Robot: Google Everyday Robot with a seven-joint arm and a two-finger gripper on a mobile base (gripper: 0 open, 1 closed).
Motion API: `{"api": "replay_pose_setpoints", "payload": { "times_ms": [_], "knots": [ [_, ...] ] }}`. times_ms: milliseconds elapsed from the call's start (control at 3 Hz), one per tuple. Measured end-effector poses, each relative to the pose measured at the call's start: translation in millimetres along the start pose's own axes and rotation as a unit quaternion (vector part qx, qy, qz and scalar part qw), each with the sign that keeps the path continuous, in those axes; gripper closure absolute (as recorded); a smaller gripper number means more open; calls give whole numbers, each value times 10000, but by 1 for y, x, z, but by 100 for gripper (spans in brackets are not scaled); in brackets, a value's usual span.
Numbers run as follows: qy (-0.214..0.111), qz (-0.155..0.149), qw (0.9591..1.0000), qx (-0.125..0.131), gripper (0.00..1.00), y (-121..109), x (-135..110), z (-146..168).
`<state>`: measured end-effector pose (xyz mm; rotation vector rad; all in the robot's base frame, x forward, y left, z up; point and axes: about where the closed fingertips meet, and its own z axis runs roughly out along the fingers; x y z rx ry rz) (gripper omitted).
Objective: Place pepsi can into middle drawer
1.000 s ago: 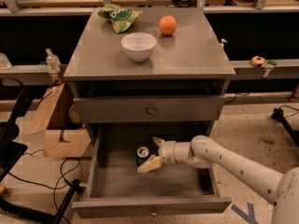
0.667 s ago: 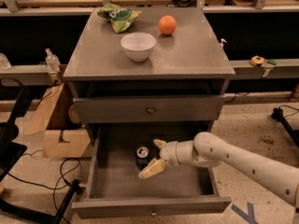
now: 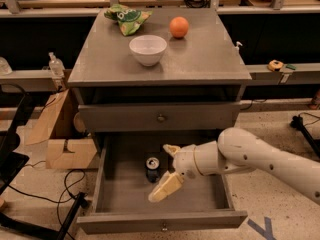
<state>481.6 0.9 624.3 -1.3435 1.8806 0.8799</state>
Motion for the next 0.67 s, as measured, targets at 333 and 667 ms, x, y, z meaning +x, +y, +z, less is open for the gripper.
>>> {"api": "replay_pose_setpoints", "payload": {
  "times_ms": [333, 667],
  "knots": [
    [-4, -437, 9955, 835, 0, -11, -69, -75],
    [-183, -653, 9767, 2036, 0, -49, -115, -128]
  ]
}}
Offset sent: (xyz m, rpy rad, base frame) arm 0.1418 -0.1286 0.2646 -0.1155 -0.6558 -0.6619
